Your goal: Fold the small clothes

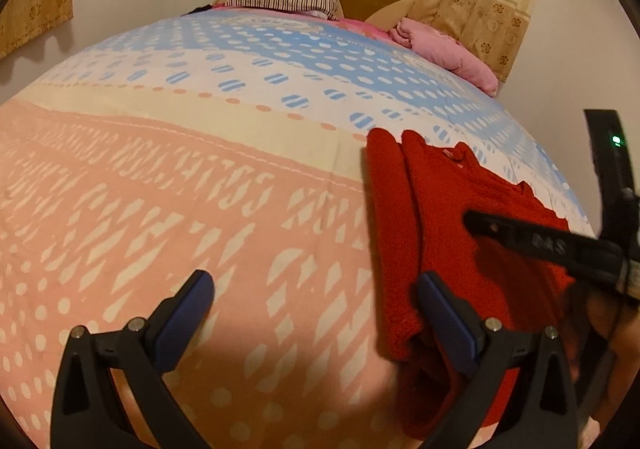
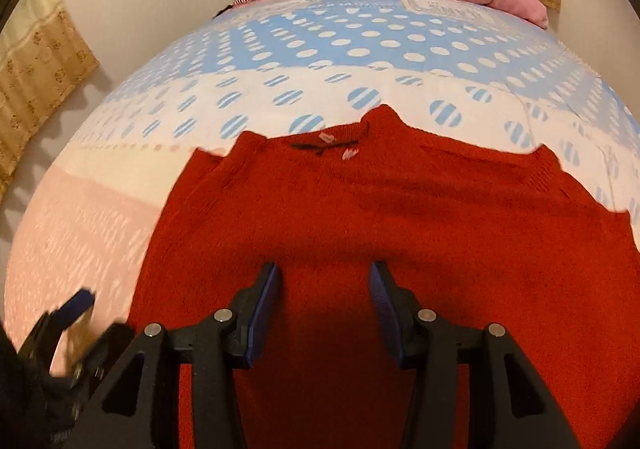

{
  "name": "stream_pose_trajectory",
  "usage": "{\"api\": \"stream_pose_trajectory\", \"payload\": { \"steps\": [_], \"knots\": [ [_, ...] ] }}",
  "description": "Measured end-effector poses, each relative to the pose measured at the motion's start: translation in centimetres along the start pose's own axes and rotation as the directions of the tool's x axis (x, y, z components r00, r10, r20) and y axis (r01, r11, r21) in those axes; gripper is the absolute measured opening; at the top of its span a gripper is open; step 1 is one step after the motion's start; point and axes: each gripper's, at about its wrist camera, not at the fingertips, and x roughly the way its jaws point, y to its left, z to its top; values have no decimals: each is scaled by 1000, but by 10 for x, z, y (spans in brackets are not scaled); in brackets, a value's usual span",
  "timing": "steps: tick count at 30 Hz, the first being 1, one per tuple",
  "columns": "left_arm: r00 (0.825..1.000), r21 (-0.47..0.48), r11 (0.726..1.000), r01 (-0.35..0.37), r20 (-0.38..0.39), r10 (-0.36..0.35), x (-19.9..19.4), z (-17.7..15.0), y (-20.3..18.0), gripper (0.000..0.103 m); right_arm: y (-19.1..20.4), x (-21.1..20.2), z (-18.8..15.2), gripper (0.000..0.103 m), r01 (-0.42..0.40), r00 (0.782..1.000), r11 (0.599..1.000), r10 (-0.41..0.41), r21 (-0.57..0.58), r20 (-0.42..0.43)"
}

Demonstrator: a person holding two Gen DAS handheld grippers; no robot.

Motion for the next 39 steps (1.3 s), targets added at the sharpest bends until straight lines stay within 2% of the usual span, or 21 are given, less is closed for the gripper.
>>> {"api": "stream_pose_trajectory", "payload": {
  "steps": [2,6,9,11,18,23,26,29,33,39],
  "knots": [
    [1000,-9,1000,6,-2,-6,0,0,1,103,-1,4,0,50,0,1000,1000,0,16,20],
    [1000,-5,1000,3,-5,-3,1,0,2,103,5,-5,-4,51,13,999,999,-12,-31,50],
    [1000,-7,1000,4,-4,-4,1,0,2,103,-3,-28,-13,51,-32,996,999,32,-1,86],
    [1000,-5,1000,3,-4,-3,1,0,2,103,-4,-45,-22,51,-36,993,999,39,-28,114],
    [1000,5,1000,-9,-7,9,3,0,1,103,6,-100,-81,52,-2,983,984,35,-177,182],
    [1000,16,1000,-21,-16,21,5,-1,-2,103,20,-118,-125,52,4,979,966,50,-259,199],
    [1000,22,1000,-22,-20,23,4,0,-3,103,42,-121,-149,52,36,974,937,45,-347,220],
    [1000,12,1000,13,-27,-13,0,3,1,103,58,-118,-164,52,81,971,911,19,-405,239],
    [994,-46,993,105,-32,-107,-7,12,11,103,75,-119,-170,52,131,964,880,-6,-457,266],
    [981,-30,983,180,-66,-182,-3,33,3,103,85,-111,-160,52,141,963,876,-14,-461,268]
  ]
}}
